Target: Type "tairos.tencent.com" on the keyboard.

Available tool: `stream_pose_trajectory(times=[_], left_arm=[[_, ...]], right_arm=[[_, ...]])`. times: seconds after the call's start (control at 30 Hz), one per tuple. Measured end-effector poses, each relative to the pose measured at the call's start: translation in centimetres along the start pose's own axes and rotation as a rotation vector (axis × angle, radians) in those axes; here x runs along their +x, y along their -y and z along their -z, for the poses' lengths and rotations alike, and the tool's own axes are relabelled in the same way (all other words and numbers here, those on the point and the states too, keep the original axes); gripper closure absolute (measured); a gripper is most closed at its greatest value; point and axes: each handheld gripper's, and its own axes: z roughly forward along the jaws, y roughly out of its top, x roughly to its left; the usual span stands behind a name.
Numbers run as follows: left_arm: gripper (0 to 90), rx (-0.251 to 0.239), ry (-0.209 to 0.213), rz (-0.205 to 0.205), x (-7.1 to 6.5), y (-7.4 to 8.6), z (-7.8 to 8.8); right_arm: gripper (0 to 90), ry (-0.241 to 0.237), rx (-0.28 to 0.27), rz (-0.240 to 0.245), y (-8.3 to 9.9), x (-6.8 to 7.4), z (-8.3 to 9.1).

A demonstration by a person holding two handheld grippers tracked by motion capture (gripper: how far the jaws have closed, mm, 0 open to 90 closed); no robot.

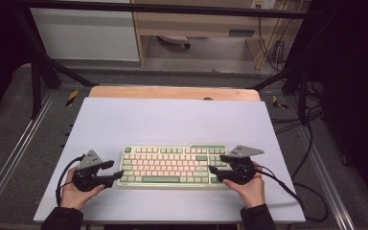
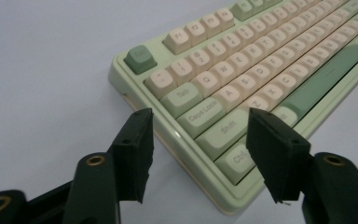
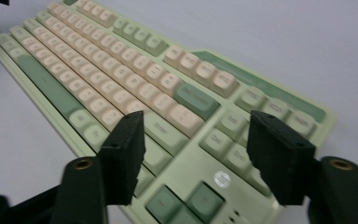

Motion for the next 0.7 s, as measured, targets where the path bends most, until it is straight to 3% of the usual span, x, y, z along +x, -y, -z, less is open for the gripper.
stream_pose_trajectory(times=[0.1, 0.27, 0.47, 0.53, 0.7], left_arm=[[34.6, 0.006, 0.002, 0.007, 0.4, 0.3, 0.2], [23.1, 0.012, 0.001, 0.022, 0.8, 1.2, 0.3], [14.0, 0.014, 0.007, 0.031, 1.2, 2.1, 0.6], [11.1, 0.008, 0.009, 0.028, 1.2, 2.2, 0.7], [7.6, 0.016, 0.017, 0.015, 1.1, 2.3, 0.4]], right_arm=[[26.3, 0.017, -0.018, -0.022, 1.4, -1.2, 1.0], [12.2, 0.014, 0.003, -0.057, 3.1, -2.4, 1.7], [6.4, 0.0, 0.011, -0.088, 4.9, -3.4, 1.9], [3.8, -0.007, 0.036, -0.084, 5.4, -3.5, 1.9], [1.5, -0.009, 0.041, -0.079, 6.3, -3.5, 2.3]])
